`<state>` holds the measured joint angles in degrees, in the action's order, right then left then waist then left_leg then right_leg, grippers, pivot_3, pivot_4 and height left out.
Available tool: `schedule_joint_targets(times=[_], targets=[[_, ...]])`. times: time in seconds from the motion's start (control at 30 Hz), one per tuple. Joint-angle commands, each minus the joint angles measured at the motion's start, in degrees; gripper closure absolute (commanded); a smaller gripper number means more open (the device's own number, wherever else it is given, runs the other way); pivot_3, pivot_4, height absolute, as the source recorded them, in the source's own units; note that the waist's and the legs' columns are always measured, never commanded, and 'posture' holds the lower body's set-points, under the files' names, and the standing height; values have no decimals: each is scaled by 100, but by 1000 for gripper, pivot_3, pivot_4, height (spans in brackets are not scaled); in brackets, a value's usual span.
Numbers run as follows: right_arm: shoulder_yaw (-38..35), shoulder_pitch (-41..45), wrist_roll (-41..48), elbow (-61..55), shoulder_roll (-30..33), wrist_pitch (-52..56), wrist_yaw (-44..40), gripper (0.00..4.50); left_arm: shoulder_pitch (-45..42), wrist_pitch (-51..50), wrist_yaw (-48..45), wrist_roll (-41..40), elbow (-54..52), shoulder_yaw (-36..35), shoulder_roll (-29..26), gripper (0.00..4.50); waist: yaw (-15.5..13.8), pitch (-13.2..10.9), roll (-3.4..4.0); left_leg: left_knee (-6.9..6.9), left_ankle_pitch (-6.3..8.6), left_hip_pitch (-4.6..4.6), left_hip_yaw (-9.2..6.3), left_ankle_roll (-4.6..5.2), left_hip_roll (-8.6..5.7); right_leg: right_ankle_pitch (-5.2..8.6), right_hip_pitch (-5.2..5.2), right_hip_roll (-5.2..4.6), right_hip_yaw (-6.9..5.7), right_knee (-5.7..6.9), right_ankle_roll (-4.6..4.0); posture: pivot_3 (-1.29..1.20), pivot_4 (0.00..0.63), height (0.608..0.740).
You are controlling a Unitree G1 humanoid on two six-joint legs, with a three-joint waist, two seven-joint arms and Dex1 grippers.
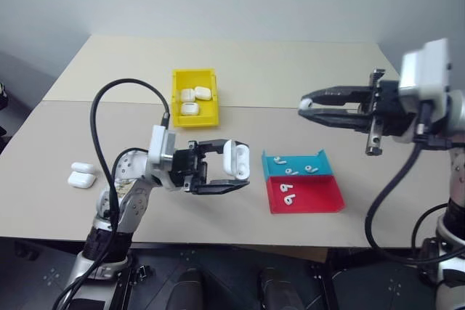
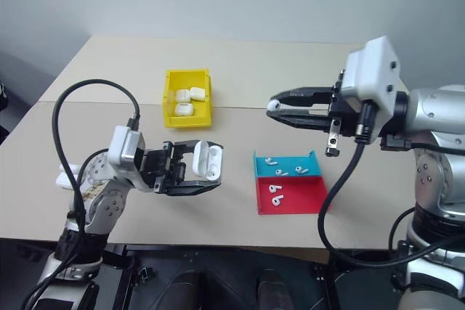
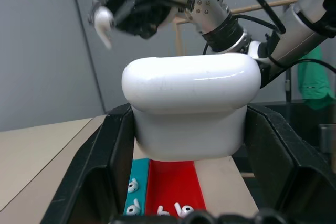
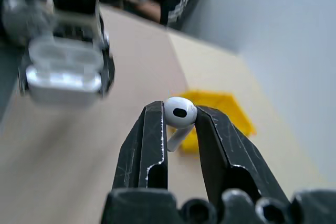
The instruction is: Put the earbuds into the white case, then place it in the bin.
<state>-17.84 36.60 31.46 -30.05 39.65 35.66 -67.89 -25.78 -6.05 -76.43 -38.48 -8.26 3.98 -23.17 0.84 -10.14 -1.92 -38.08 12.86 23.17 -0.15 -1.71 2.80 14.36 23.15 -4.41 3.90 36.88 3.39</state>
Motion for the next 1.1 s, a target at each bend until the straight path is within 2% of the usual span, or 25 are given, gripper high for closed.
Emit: schedule_joint_targets(times=[0.03,0.4,0.7,1.1], targets=[[-30,-318,385,-331,-311,-666,187,3735,-314,145,-178,-24,147,99,228,1699,-11,0,0,0,0,1,-1,0,0,0,0,0,0,-1,1,0,150,740],[732,-533,607,-100,-863,-1575,421,3735,-453,124,-158,170,264,118,350,1699,22,0,0,0,0,-1,-2,0,-1,-1,1,1,1,4,2,0,150,740],[1340,-505,398,332,-853,-2131,193,3735,-396,168,-71,212,190,77,355,1699,19,0,0,0,0,-1,-3,0,0,-1,2,2,1,3,2,0,150,740],[1667,-625,26,644,-775,-2618,186,3735,-401,197,-50,222,185,88,342,1699,15,0,0,0,0,-2,-3,0,0,-1,2,2,1,2,2,0,150,740]])
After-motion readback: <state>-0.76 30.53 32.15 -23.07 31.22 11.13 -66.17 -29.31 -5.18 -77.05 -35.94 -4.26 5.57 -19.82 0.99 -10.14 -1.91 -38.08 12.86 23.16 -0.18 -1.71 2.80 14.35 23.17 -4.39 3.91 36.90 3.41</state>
